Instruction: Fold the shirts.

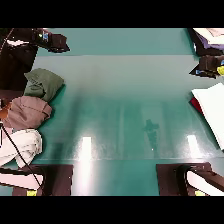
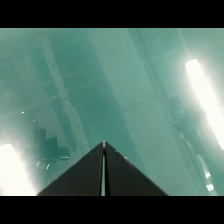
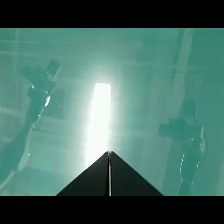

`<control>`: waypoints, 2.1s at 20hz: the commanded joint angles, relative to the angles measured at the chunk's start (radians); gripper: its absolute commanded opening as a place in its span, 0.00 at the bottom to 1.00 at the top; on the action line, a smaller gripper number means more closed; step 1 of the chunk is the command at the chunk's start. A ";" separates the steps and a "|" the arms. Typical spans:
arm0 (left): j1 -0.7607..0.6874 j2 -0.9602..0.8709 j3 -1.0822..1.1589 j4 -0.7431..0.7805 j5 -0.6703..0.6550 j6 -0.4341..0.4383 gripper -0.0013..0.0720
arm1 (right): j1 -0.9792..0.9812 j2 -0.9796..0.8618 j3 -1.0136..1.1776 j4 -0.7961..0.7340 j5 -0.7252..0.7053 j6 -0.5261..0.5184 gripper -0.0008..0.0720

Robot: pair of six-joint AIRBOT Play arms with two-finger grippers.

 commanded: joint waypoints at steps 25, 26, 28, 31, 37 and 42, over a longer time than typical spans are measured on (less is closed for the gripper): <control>0.169 -0.006 -0.361 0.517 0.066 -0.282 0.89 | 0.008 0.000 0.001 0.000 0.000 0.000 0.03; 0.191 -0.006 -0.410 0.502 0.089 -0.288 0.89 | 0.008 0.000 0.001 0.000 -0.001 0.000 0.03; 0.208 -0.006 -0.494 0.475 0.153 -0.288 0.89 | 0.008 -0.001 0.000 0.000 -0.003 0.000 0.03; 0.208 -0.006 -0.579 0.442 0.269 -0.288 0.89 | 0.008 -0.001 0.000 0.000 -0.002 0.000 0.03; 0.208 0.015 -0.544 0.340 0.294 -0.270 0.05 | 0.008 -0.001 0.000 0.001 -0.003 0.000 0.03; 0.207 0.160 -0.280 0.004 0.197 -0.035 0.05 | 0.008 0.002 0.091 0.002 -0.059 0.000 0.03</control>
